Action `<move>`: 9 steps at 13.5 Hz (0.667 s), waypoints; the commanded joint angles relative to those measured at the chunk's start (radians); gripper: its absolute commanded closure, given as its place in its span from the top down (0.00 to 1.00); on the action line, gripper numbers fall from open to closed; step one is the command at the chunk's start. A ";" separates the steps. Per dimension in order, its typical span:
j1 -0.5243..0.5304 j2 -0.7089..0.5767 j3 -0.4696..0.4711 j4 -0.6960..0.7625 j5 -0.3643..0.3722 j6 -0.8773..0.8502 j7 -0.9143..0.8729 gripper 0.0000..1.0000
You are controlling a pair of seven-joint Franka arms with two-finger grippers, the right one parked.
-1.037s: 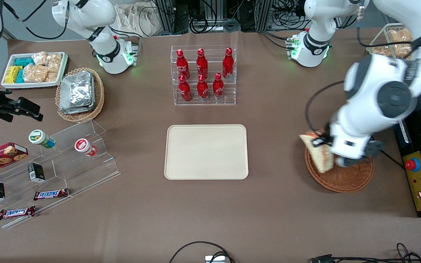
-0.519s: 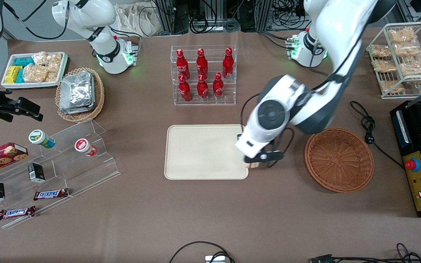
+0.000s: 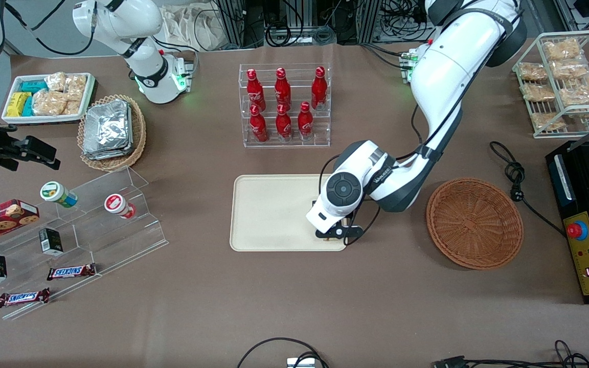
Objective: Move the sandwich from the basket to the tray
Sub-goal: 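Lift the sandwich and carry it with the left gripper to the tray, then lower the sandwich onto the tray and open the left gripper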
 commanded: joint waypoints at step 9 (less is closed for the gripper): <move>0.024 -0.076 0.003 0.042 0.034 -0.157 -0.042 1.00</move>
